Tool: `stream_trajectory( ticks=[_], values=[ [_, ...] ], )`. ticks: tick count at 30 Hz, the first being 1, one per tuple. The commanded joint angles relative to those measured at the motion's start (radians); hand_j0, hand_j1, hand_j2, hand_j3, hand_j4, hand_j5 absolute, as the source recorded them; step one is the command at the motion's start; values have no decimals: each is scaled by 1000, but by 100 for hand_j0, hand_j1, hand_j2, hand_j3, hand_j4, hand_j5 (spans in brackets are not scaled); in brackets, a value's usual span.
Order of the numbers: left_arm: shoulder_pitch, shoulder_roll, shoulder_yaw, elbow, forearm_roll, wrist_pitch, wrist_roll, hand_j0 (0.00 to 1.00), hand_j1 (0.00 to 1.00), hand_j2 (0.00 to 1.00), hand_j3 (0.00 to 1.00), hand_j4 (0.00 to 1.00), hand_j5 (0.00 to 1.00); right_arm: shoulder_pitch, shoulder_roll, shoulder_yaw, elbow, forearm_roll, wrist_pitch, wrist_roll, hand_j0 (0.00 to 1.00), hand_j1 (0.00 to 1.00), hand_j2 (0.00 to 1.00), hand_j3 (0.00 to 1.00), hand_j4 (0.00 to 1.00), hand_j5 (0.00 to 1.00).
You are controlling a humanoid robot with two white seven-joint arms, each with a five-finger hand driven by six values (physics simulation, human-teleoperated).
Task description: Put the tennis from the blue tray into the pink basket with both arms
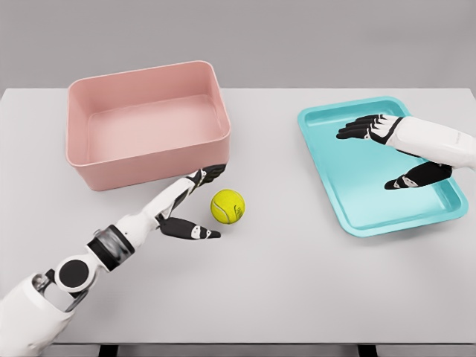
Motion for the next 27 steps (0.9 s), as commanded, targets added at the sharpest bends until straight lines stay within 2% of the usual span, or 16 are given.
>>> stream_trajectory(
  ticks=[1, 7, 19, 27],
  values=[
    [0, -7, 0, 5, 0, 7, 0, 100, 100, 100, 100, 100, 100, 0, -1, 0, -1, -7, 3, 0, 100, 100, 100, 100, 100, 100],
    [-14, -29, -8, 31, -11, 17, 0, 100, 100, 100, 100, 100, 100, 11, 0, 1, 0, -7, 3, 0, 100, 100, 100, 100, 100, 100],
    [-18, -73, -9, 63, -81, 12, 5, 100, 100, 100, 100, 100, 100, 11, -1, 0, -1, -9, 3, 0, 100, 100, 100, 100, 100, 100],
    [-18, -87, -21, 74, -101, 7, 8, 95, 95, 95, 95, 95, 95, 12, -4, -5, -21, -9, 3, 0, 100, 100, 100, 100, 100, 100]
  ],
)
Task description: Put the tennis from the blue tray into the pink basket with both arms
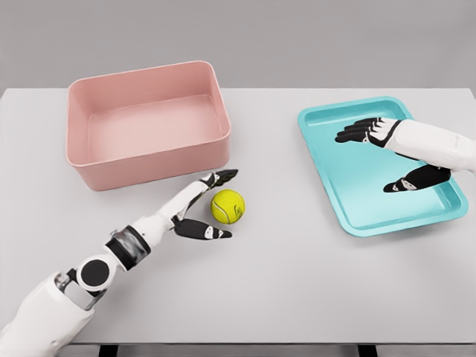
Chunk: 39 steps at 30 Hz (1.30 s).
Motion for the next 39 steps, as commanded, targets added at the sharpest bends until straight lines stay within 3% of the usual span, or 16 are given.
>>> stream_trajectory(
  ticks=[1, 13, 18, 25, 31, 39],
  values=[
    [0, -7, -2, 8, -8, -1, 1, 95, 95, 95, 95, 95, 95, 0, -8, -2, -7, -9, 3, 0, 100, 100, 100, 100, 100, 100],
    [0, -7, -2, 8, -8, -3, 1, 76, 76, 76, 76, 76, 76, 3, -25, -3, -7, -10, 3, 0, 100, 100, 100, 100, 100, 100],
    [2, -7, -2, 14, -7, 2, 1, 75, 75, 75, 75, 75, 75, 3, -18, 1, -9, -10, 3, 0, 100, 100, 100, 100, 100, 100],
    [3, -5, -8, 12, -8, -7, 1, 55, 55, 55, 55, 55, 55, -3, -13, 0, -10, -10, 3, 0, 100, 100, 100, 100, 100, 100],
    [6, 1, -5, 12, -8, -35, 1, 49, 49, 49, 49, 49, 49, -2, -11, 1, -10, -10, 3, 0, 100, 100, 100, 100, 100, 100],
    [6, 22, 7, -106, -5, -75, 1, 49, 49, 49, 49, 49, 49, -2, -11, 1, -10, -10, 3, 0, 100, 100, 100, 100, 100, 100]
  ],
)
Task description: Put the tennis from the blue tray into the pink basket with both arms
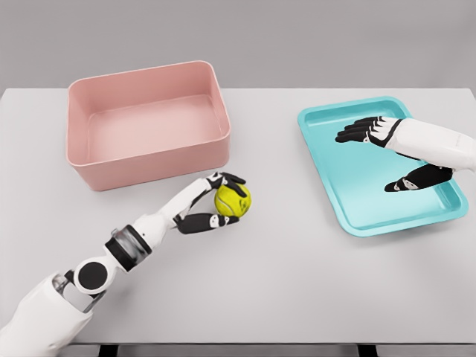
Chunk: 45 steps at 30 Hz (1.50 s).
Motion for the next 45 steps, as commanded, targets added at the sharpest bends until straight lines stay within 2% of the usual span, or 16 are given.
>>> stream_trajectory(
  ticks=[1, 10, 18, 27, 37, 39, 45],
  values=[
    [0, 7, 3, -28, 3, -35, 1, 49, 49, 49, 49, 49, 49, 0, -1, 0, 0, -7, 3, 0, 100, 100, 100, 100, 100, 100],
    [-9, 16, 8, -59, 2, -191, 1, 48, 48, 48, 48, 48, 48, 0, -1, -2, 0, -7, 3, 0, 100, 100, 100, 100, 100, 100],
    [-48, 21, 42, -60, 2, -236, 1, 48, 48, 48, 48, 48, 48, 2, -1, 1, 0, -7, 3, 0, 100, 100, 100, 100, 100, 100],
    [-84, 21, 147, -59, 5, -233, -1, 48, 48, 48, 48, 48, 48, 2, -1, 3, 1, -7, 3, 0, 100, 100, 100, 100, 100, 100],
    [-133, 42, 195, -47, 20, -202, -1, 46, 46, 46, 46, 46, 46, 2, -1, 1, 1, -7, 3, 0, 100, 100, 100, 100, 100, 100],
    [-135, 42, 217, -39, 22, -184, -1, 46, 46, 46, 46, 46, 46, 2, -1, 3, 1, -7, 3, 0, 100, 100, 100, 100, 100, 100],
    [-187, 54, 220, 10, 22, -124, -1, 46, 46, 46, 46, 46, 46, 3, 0, 3, 1, -7, 3, 0, 100, 100, 100, 100, 100, 100]
  ],
)
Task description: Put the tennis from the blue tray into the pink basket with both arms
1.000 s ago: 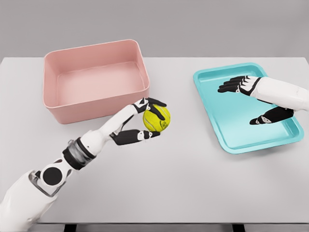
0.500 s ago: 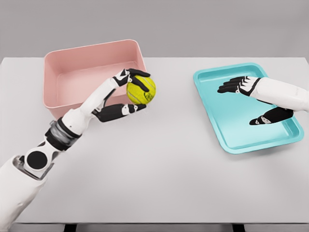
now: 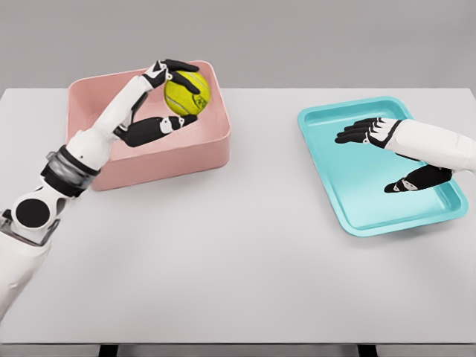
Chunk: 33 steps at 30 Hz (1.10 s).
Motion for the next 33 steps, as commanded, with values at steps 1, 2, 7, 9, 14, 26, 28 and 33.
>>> stream_trajectory(
  ticks=[1, 2, 7, 9, 14, 26, 28, 33],
  values=[
    [-3, 4, 9, 41, 4, 38, -1, 46, 46, 46, 46, 46, 46, 0, 0, 2, 0, -7, 3, 0, 100, 100, 100, 100, 100, 100],
    [-9, 6, 9, 47, 4, 46, -1, 46, 46, 46, 46, 46, 46, 0, 1, 2, 0, -7, 3, 0, 100, 100, 100, 100, 100, 100],
    [-31, 7, 9, 96, 1, 58, -1, 46, 46, 46, 46, 46, 46, 0, 1, 2, 0, -7, 3, 0, 100, 100, 100, 100, 100, 100],
    [-40, 18, 9, 121, -1, 58, -1, 46, 46, 46, 46, 46, 46, -2, 1, 0, 0, -7, 3, 0, 100, 100, 100, 100, 100, 100],
    [-57, 27, 9, 176, 2, 85, -1, 46, 46, 46, 46, 46, 46, -2, 0, 0, 0, -7, 3, 0, 100, 100, 100, 100, 100, 100],
    [-69, 49, 9, 207, 5, 72, -4, 100, 100, 100, 100, 100, 100, 0, 1, 0, 0, -7, 3, 0, 100, 100, 100, 100, 100, 100],
    [-69, 50, 10, 204, 7, 68, -4, 100, 100, 100, 100, 100, 100, 0, 1, 5, 0, -7, 3, 0, 100, 100, 100, 100, 100, 100],
    [-49, 162, 0, 110, 64, -124, -10, 100, 100, 100, 100, 100, 100, 0, 1, 3, 0, -7, 3, 0, 100, 100, 100, 100, 100, 100]
  ],
)
